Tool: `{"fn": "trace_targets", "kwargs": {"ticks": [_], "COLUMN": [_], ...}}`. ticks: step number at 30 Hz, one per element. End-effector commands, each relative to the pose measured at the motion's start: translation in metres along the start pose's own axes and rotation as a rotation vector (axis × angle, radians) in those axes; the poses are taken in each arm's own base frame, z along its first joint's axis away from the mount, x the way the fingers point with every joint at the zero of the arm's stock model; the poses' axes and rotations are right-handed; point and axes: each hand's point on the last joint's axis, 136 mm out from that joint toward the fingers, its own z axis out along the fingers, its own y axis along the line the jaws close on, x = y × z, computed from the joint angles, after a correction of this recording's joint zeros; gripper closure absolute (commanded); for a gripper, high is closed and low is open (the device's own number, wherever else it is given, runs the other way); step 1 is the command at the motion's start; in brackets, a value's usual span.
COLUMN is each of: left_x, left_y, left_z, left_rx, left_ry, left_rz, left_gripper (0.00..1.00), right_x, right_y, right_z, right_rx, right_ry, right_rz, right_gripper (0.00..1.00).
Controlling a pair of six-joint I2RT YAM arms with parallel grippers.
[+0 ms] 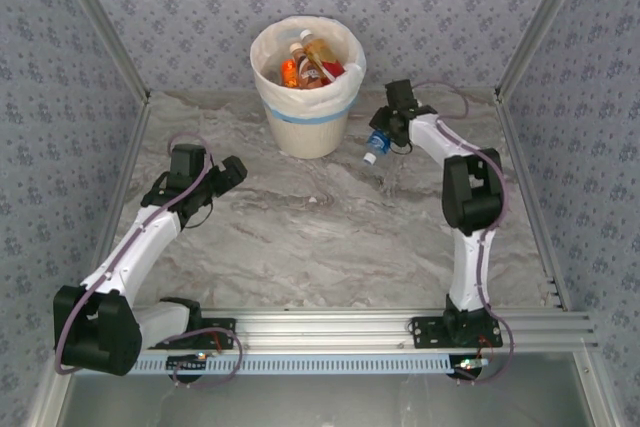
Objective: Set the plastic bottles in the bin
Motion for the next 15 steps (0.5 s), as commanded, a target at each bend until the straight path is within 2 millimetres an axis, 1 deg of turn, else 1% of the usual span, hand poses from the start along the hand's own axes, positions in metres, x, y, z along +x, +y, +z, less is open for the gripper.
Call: {"fn": "trace_targets", "kwargs": {"ticks": [1, 2, 3, 4, 6, 8, 11, 15], "left_x": [-0.016, -0.018, -0.019, -0.022, -0.026, -0.029, -0.034, -0.037], "left_y": [-0.018, -0.024, -0.028, -0.033, -0.043, -0.051, -0.058, -0.059], "left_z": [-0.016, -0.019, -0.021, -0.025, -0.032, -0.040, -0.051, -0.061], "left_rx": [0.066, 0.094, 0.117, 0.147, 0.202, 0.255, 0.304, 0.316], "left_ry": [-0.057, -0.069, -0.077, -0.091, -0.116, -0.143, -0.183, -0.215], "left_rz": [0.023, 0.026, 0.028, 0.031, 0.039, 0.046, 0.054, 0.065], "left_gripper": [0.01, 0.01, 0.00, 0.01, 0.01, 0.01, 0.01, 0.01], "right_x": [-0.059, -0.064, -0.069, -0.073, -0.079, -0.082, -0.086, -0.085], "right_y": [0.029, 0.036, 0.042, 0.051, 0.066, 0.088, 0.119, 0.165], "right_z": [-0.068, -0.085, -0.098, -0.116, -0.146, -0.179, -0.220, -0.259], "right_rx": [-0.132, -0.166, -0.191, -0.227, -0.273, -0.329, -0.406, -0.518], "right_ry": [-0.265, -0.306, -0.334, -0.362, -0.418, -0.481, -0.558, -0.593], "right_rz": [-0.039, -0.057, -0.073, -0.078, -0.151, -0.217, -0.302, -0.392], "right_gripper": [0.48, 0.48, 0.48, 0.48, 0.48, 0.48, 0.48, 0.48]}}
